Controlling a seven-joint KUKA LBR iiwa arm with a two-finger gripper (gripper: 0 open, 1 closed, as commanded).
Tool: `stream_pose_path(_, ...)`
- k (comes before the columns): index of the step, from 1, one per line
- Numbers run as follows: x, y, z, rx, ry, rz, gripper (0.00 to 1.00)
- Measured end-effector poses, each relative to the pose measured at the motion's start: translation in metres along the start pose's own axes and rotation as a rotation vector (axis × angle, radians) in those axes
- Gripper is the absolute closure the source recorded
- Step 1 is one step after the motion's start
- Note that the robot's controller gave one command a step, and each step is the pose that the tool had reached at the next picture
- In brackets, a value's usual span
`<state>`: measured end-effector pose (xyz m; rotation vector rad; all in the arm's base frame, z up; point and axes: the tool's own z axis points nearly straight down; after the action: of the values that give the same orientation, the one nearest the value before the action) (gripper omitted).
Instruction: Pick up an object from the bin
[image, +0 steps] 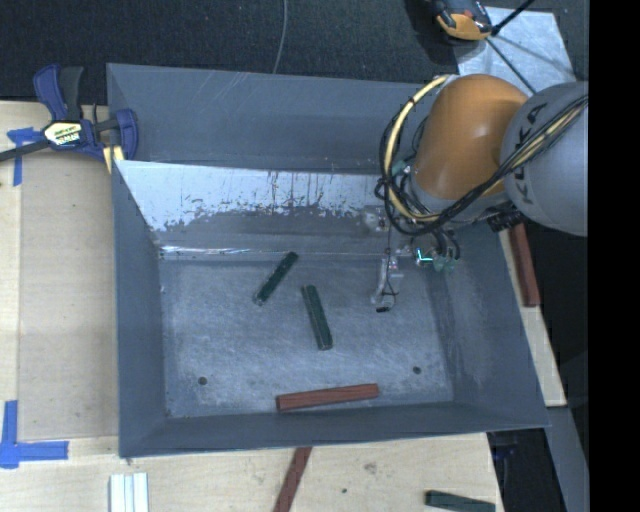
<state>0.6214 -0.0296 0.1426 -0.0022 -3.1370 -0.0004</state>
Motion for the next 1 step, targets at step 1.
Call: stream_pose_path(1, -0.0007, 0.0000, -0.0029, 0.000, -0.004, 0.000, 0.00)
